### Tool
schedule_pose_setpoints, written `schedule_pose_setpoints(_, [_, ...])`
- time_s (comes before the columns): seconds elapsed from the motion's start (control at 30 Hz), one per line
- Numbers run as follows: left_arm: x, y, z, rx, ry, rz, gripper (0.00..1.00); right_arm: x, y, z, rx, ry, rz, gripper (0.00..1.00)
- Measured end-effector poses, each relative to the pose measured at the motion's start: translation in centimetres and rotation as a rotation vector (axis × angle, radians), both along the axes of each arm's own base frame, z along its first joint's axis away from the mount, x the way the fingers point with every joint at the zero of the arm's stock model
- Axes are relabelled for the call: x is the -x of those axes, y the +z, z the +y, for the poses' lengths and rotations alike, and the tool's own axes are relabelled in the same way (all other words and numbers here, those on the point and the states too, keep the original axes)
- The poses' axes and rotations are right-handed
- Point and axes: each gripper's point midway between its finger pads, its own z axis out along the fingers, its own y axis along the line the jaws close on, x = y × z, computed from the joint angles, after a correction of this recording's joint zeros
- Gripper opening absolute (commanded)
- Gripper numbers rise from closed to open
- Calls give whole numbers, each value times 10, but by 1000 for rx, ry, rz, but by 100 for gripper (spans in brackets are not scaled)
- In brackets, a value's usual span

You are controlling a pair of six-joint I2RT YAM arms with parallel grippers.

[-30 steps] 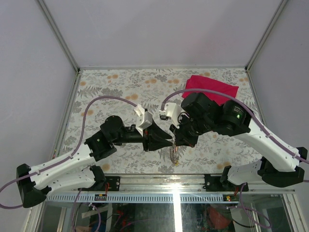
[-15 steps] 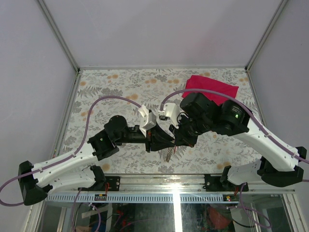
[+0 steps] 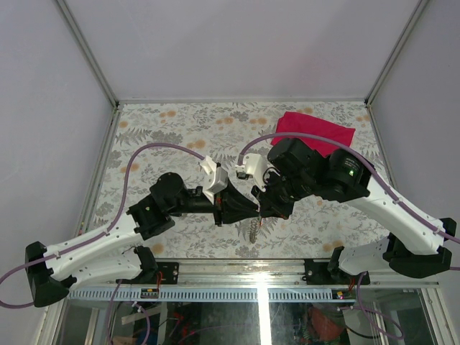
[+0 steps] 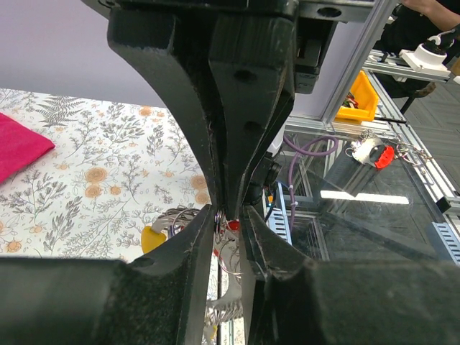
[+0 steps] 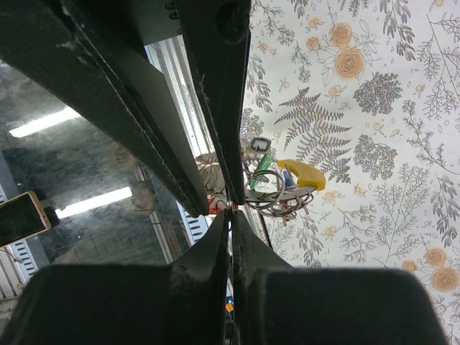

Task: Put the keys on the keyring

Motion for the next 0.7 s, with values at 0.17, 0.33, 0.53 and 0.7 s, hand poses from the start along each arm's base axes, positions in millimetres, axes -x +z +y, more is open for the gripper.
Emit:
schedule_pose_setpoints(0.17, [0, 0, -1, -1, -1, 1, 16, 0, 0, 0, -1, 0, 0, 0])
schedule_pose_setpoints(0.33, [-1, -5, -3, -13, -3, 4, 11, 0, 0, 1, -3, 2, 2, 0])
schedule_pose_setpoints(0.53, [-2, -8, -4, -23, -4, 4, 0, 1, 0, 0, 0, 2, 3, 0])
schedule_pose_setpoints(0.7, [-1, -8, -4, -27, -5, 5, 0, 1, 0, 0, -1, 2, 2, 6])
